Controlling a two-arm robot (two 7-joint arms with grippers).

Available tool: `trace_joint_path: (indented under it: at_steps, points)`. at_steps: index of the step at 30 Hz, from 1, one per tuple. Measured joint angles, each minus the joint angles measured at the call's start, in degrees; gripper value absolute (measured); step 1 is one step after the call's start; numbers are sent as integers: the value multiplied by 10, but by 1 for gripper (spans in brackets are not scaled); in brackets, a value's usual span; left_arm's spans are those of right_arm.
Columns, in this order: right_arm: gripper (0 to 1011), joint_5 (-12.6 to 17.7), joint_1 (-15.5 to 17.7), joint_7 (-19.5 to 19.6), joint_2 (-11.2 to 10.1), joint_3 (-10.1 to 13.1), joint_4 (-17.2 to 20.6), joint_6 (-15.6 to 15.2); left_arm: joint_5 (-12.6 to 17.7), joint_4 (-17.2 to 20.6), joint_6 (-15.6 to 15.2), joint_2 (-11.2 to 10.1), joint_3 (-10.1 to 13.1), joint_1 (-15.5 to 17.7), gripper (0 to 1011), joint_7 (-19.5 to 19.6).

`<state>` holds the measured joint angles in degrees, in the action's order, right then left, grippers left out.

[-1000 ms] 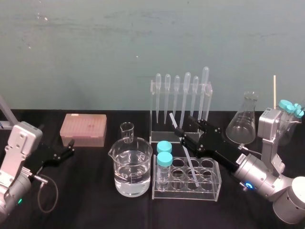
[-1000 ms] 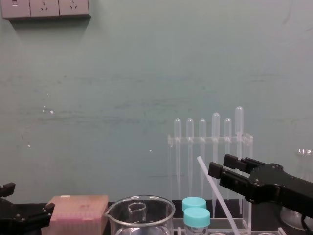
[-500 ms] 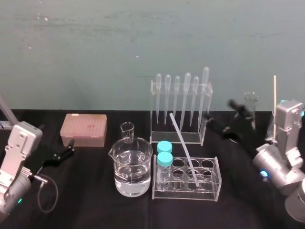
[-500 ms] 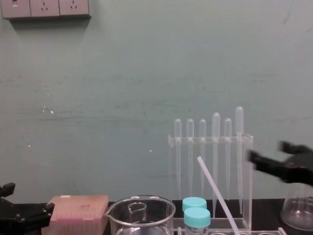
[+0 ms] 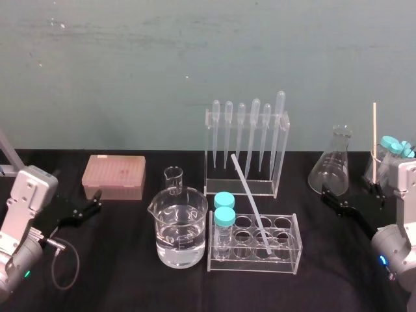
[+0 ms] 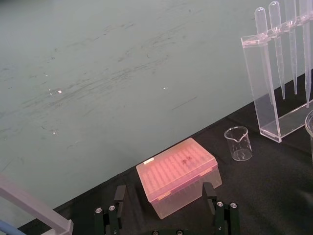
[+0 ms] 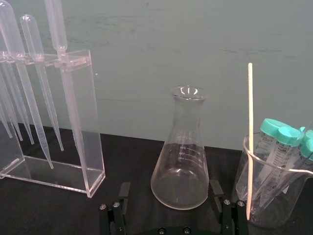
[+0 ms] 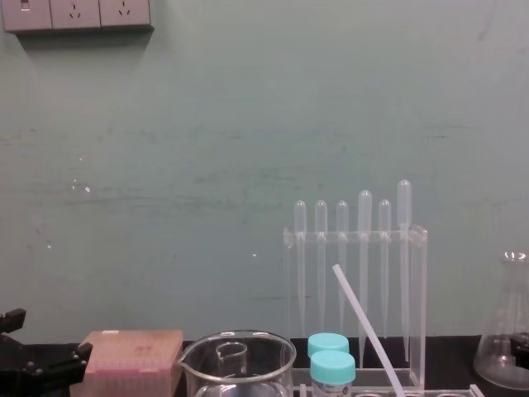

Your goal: Pick up the stirring rod with one hand, then place it down.

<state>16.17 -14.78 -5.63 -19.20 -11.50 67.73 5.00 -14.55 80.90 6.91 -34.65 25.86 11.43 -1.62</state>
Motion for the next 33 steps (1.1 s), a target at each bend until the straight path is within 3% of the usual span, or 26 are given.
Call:
trace_joint_path:
  at_steps: [33]
  points:
    - [1003, -1, 0, 1, 0, 0, 0, -2, 0, 0, 0, 0, 0, 0, 1000, 0]
